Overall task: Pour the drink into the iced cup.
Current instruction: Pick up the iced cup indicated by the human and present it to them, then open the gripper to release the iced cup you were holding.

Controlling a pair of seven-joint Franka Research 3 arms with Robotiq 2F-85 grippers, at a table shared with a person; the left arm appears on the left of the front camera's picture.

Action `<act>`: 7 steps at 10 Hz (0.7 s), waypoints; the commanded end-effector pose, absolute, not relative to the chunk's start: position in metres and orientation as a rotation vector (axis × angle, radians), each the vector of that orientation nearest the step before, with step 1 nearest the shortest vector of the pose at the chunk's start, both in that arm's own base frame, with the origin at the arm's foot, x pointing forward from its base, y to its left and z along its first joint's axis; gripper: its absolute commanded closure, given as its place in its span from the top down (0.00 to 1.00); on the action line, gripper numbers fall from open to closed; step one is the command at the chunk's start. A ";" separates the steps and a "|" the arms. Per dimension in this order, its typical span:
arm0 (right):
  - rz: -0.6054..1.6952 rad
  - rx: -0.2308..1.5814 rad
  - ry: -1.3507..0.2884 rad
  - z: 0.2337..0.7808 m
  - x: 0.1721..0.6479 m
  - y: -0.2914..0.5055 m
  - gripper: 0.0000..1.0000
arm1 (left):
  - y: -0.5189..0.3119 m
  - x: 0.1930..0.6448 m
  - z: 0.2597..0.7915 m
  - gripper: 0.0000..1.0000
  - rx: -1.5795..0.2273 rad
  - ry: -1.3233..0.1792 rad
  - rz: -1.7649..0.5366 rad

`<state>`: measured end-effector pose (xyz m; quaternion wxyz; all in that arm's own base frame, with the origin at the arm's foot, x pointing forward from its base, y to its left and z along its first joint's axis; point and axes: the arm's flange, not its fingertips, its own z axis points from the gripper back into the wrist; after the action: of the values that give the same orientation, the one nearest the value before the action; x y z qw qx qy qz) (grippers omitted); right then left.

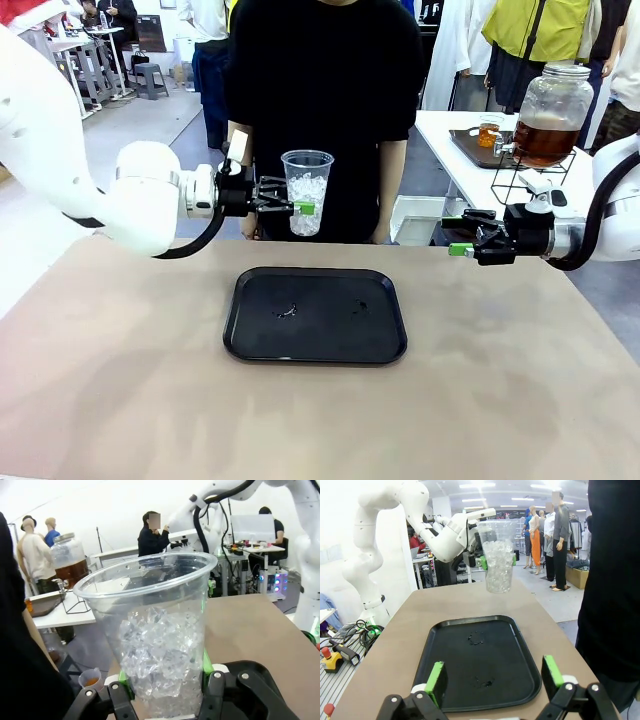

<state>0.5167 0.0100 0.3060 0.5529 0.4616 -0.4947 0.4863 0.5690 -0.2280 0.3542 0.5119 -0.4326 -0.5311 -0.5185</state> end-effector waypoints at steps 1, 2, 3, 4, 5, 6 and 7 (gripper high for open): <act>1.155 1.097 -1.155 0.309 0.520 0.012 1.00 | -0.231 0.574 0.360 0.60 -1.073 -1.272 -1.221; 1.155 1.097 -1.155 0.309 0.520 0.012 1.00 | -0.228 0.569 0.354 0.60 -1.041 -1.278 -1.247; 1.155 1.097 -1.155 0.309 0.520 0.012 1.00 | -0.228 0.569 0.354 0.60 -1.041 -1.278 -1.247; 1.155 1.097 -1.155 0.309 0.520 0.012 1.00 | -0.228 0.569 0.354 0.60 -1.041 -1.278 -1.247; 1.155 1.097 -1.155 0.309 0.520 0.012 1.00 | -0.228 0.569 0.354 0.60 -1.041 -1.278 -1.247; 1.155 1.097 -1.155 0.309 0.520 0.012 1.00 | -0.228 0.569 0.354 0.60 -1.041 -1.278 -1.247; 1.155 1.097 -1.155 0.309 0.520 0.012 1.00 | -0.228 0.569 0.354 0.60 -1.041 -1.278 -1.247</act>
<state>0.5167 0.0100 0.3060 0.5529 0.4615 -0.4947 0.4863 0.5705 -0.2270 0.3518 0.5163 -0.4349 -0.5271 -0.5162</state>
